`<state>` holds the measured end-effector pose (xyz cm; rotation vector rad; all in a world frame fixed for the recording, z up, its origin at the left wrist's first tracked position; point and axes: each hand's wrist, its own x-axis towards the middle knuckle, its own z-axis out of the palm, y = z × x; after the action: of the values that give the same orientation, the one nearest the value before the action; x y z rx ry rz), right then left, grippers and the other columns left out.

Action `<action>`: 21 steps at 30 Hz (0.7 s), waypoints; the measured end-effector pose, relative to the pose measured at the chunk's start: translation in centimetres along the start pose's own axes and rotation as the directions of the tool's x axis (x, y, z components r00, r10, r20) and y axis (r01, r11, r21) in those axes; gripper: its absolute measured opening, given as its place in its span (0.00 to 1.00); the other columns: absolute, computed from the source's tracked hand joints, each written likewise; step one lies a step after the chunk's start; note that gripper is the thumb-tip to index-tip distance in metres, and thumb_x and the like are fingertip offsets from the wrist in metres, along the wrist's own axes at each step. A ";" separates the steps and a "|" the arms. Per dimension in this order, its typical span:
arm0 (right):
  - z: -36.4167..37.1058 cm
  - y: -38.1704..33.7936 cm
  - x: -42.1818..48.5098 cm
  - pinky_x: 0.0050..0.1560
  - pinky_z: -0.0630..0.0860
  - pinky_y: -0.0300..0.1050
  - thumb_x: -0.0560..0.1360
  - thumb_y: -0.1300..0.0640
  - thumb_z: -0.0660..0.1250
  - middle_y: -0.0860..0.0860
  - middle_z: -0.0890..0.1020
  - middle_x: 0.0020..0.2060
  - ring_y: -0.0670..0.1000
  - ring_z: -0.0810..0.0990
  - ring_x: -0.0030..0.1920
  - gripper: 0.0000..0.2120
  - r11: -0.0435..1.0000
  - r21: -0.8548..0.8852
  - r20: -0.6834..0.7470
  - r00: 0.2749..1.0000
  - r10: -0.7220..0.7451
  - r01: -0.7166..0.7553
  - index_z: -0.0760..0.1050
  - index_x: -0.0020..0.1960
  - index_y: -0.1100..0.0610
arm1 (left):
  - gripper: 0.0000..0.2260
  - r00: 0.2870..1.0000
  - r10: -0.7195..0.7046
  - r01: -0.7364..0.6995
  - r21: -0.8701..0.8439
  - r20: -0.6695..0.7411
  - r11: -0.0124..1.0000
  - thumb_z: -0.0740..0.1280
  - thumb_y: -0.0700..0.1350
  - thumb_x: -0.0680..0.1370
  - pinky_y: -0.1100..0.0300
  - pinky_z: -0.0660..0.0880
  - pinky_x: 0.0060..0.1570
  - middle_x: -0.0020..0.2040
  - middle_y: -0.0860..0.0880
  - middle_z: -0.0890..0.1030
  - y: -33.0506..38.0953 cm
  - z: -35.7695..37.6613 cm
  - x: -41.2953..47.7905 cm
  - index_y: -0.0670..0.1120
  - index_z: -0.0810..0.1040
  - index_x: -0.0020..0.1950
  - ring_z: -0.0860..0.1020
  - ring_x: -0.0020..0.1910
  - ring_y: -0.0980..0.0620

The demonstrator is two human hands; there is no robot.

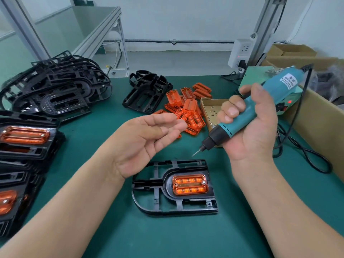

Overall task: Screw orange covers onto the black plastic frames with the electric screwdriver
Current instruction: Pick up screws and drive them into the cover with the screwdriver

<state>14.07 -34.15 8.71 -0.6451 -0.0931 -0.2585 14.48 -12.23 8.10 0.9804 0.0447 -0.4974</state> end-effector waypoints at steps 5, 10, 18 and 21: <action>0.0 0.3 0.0 0.31 0.70 0.40 0.82 0.55 0.63 0.49 0.69 0.32 0.47 0.71 0.30 0.07 1.000 0.004 -0.036 0.999 -0.001 0.001 0.73 0.47 0.57 | 0.13 0.995 -0.008 -0.021 -0.304 -0.095 0.952 0.56 0.28 0.84 0.61 0.84 0.49 0.62 0.30 0.82 0.0 0.2 0.4 0.29 0.73 0.68 0.85 0.60 0.39; -0.1 0.2 0.1 0.31 0.69 0.40 0.82 0.56 0.63 0.49 0.69 0.32 0.47 0.70 0.30 0.06 1.000 0.019 -0.039 0.999 0.000 0.001 0.72 0.47 0.57 | 0.16 0.979 -0.070 -0.024 -0.443 -0.194 0.896 0.54 0.27 0.83 0.58 0.85 0.47 0.61 0.31 0.80 0.3 0.1 0.3 0.25 0.71 0.68 0.83 0.58 0.39; -0.1 0.1 0.1 0.30 0.70 0.40 0.81 0.57 0.62 0.49 0.69 0.32 0.47 0.71 0.30 0.06 1.000 0.021 -0.037 0.999 -0.003 0.004 0.73 0.47 0.57 | 0.13 1.000 -0.010 0.010 -0.086 0.003 0.996 0.59 0.32 0.84 0.63 0.84 0.44 0.61 0.38 0.85 -0.5 0.8 -0.4 0.36 0.74 0.68 0.86 0.58 0.45; -0.1 0.1 0.1 0.31 0.70 0.40 0.81 0.57 0.63 0.49 0.70 0.32 0.47 0.71 0.30 0.05 1.000 0.024 -0.033 0.999 -0.003 0.004 0.73 0.47 0.57 | 0.14 1.000 0.018 -0.018 0.043 0.003 0.999 0.67 0.41 0.81 0.64 0.83 0.37 0.57 0.41 0.87 -0.6 0.8 -0.6 0.38 0.76 0.65 0.88 0.53 0.49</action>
<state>14.16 -34.10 8.56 -0.6167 -0.0658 -0.2709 13.58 -12.94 8.27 1.0212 0.0228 -0.4849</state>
